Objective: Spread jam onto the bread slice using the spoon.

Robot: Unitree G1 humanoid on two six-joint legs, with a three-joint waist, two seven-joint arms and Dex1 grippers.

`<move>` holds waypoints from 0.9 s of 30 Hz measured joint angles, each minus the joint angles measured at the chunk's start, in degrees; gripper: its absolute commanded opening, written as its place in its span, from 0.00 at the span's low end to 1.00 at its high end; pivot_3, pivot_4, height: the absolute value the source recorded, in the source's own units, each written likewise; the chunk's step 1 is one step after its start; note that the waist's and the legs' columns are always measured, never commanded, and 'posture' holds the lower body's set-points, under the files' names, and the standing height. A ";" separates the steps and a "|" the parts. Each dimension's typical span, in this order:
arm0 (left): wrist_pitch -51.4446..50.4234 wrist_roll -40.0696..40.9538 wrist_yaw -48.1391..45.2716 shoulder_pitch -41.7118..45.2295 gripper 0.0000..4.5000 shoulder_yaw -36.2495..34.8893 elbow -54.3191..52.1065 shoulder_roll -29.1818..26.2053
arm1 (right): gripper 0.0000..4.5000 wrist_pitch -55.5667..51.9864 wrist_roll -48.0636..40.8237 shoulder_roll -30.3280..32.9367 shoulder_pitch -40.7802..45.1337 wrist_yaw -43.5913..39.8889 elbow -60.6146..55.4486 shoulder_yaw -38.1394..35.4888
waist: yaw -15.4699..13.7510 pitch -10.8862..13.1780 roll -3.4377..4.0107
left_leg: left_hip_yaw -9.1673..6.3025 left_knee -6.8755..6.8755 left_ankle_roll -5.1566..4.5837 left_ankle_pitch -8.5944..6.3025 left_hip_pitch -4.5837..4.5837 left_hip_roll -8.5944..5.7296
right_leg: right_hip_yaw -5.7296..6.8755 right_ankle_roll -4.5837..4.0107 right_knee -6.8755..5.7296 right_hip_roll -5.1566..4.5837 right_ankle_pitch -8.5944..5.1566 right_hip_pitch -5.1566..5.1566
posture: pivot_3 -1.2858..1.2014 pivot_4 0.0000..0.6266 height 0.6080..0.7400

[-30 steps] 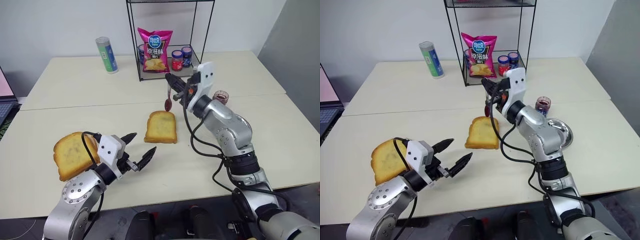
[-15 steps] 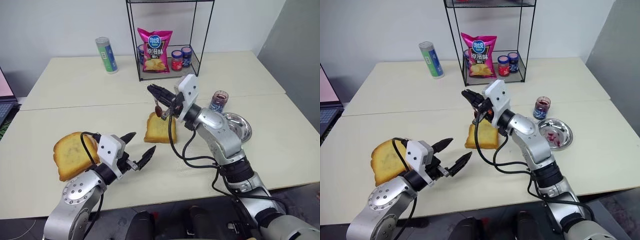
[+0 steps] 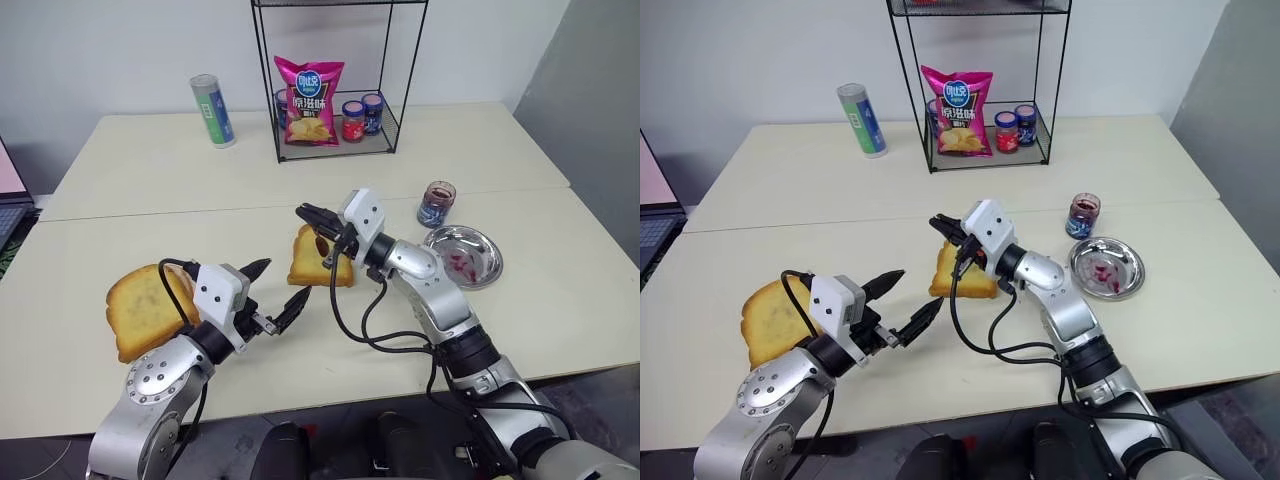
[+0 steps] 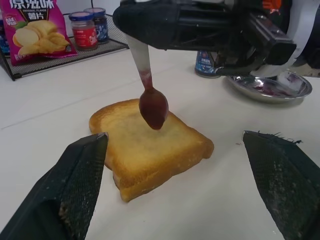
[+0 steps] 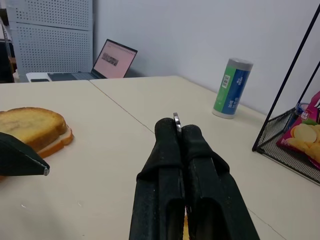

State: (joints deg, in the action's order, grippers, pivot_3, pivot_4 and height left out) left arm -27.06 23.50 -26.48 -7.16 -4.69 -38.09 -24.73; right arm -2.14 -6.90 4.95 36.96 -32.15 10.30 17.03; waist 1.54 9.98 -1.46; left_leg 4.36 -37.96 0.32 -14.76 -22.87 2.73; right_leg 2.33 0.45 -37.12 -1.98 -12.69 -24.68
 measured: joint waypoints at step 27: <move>-0.10 -0.02 0.00 2.33 1.00 0.41 0.24 -0.18 | 0.00 14.74 8.07 -2.14 2.44 5.15 13.97 -1.66 | 0.01 -0.01 -0.01 | 0.01 -0.01 0.01 0.01 0.02 -0.01 | -0.01 -0.01 -0.03 0.00 0.01 0.01 | 0.52 0.24 1.00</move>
State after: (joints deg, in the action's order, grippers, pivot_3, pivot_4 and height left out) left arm -27.16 23.48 -26.48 -4.83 -4.28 -37.85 -24.90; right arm 12.60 1.17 2.81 39.41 -26.99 24.27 15.36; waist 1.55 9.98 -1.47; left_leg 4.37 -37.97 0.33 -14.75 -22.86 2.72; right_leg 2.32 0.44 -37.15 -1.98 -12.68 -24.67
